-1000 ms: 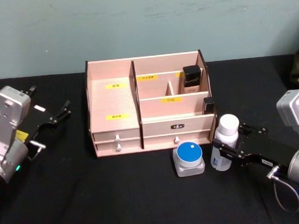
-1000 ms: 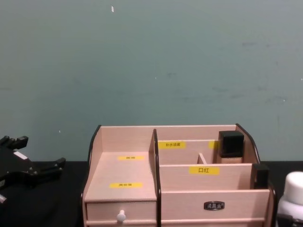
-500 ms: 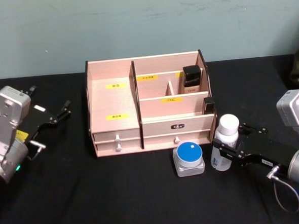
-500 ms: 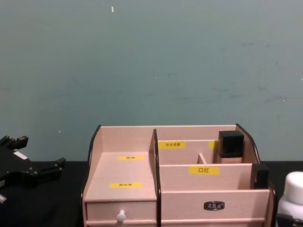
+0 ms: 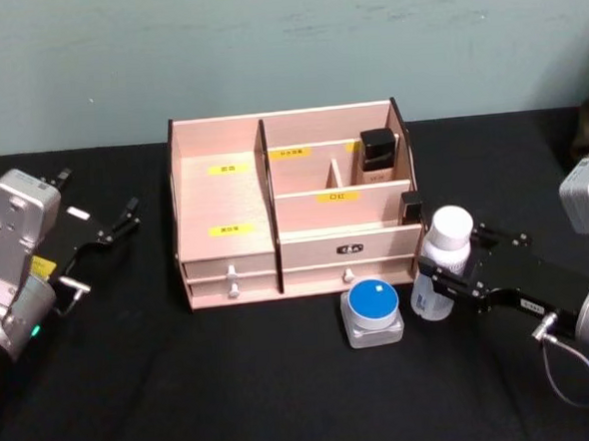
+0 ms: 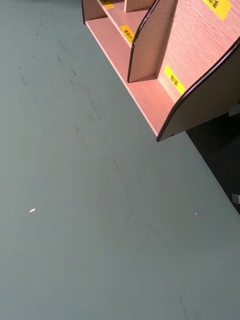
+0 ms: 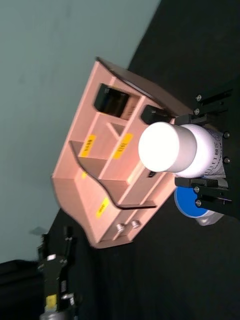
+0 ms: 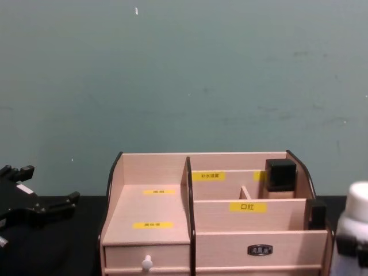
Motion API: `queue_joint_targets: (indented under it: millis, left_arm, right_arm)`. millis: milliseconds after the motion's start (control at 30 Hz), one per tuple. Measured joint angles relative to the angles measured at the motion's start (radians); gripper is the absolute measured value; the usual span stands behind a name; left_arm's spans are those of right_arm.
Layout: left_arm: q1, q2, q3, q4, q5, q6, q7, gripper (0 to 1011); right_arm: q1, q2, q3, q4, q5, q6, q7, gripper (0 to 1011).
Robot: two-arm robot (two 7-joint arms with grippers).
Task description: Pick up the facial cleanser and watermelon frost from the table and place them into the tiered storage box.
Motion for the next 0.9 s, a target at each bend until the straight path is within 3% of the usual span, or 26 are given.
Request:
queue_joint_targets:
  millis: [433,667,900]
  left_arm:
    - [0.0,0.0,0.0,0.0,0.0,0.0,0.0,1001]
    - [0.0,0.0,0.0,0.0,0.0,0.0,0.0,1001]
    - [0.0,0.0,0.0,0.0,0.0,0.0,0.0,1001]
  right_arm:
    - [0.021,0.03,0.013,-0.121,0.013,0.026,0.008,602]
    - [0.088,0.015,-0.03,-0.135,0.014,0.055,0.012,602]
    - [0.188,-0.035,-0.104,-0.092,-0.005,0.082,0.007,602]
